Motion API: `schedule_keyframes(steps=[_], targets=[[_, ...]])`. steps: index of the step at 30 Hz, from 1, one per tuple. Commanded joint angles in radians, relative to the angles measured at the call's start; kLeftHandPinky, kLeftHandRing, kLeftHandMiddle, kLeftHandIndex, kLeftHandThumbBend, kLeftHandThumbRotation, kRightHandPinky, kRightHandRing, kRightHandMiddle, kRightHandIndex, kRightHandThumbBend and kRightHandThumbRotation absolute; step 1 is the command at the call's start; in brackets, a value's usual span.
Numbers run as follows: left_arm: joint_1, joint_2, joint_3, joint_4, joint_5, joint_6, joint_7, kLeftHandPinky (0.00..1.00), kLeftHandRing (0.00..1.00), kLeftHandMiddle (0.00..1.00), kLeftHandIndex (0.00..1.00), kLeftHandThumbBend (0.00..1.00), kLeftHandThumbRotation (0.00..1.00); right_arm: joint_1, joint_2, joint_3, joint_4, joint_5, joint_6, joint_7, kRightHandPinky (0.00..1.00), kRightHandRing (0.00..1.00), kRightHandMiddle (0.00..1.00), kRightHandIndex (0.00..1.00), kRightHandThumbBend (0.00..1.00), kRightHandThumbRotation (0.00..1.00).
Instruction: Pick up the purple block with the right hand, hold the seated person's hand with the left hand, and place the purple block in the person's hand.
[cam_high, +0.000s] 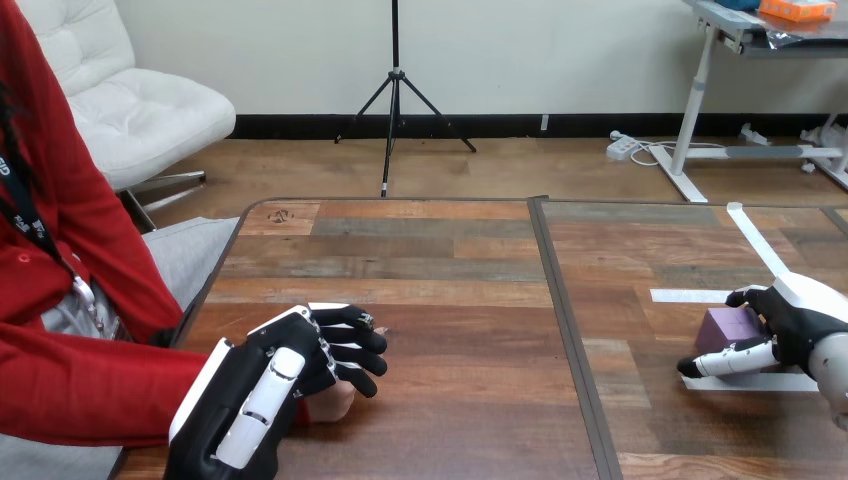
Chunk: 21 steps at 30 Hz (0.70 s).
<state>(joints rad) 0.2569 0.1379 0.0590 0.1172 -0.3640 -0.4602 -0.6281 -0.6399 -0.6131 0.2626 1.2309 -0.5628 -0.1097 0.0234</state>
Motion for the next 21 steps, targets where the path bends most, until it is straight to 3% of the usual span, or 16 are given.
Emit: schedule_keyframes(steps=[1,14,17,21], targets=[[-0.063,-0.001,0.011,-0.006,-0.014,-0.017,-0.001,0.48,0.57,0.6,0.6,0.46,0.78,-0.032,0.021,0.01,0.028,0.012,-0.001,0.009,0.67,0.84,0.88,0.86,1.0,0.37],[-0.064,0.0,0.011,-0.004,-0.014,-0.016,-0.002,0.48,0.56,0.6,0.6,0.48,0.77,-0.02,0.018,0.001,0.014,0.028,-0.031,-0.022,0.63,0.78,0.82,0.81,1.0,0.2],[-0.065,-0.001,0.012,-0.002,-0.015,-0.02,-0.002,0.48,0.56,0.59,0.6,0.48,0.77,-0.019,0.015,0.003,0.013,0.029,-0.041,-0.019,0.57,0.7,0.76,0.78,1.0,0.14],[-0.067,-0.002,0.011,-0.002,-0.018,-0.022,-0.006,0.47,0.56,0.59,0.6,0.47,0.77,-0.023,0.012,0.004,0.011,0.031,-0.039,-0.006,0.54,0.67,0.74,0.77,1.0,0.09]])
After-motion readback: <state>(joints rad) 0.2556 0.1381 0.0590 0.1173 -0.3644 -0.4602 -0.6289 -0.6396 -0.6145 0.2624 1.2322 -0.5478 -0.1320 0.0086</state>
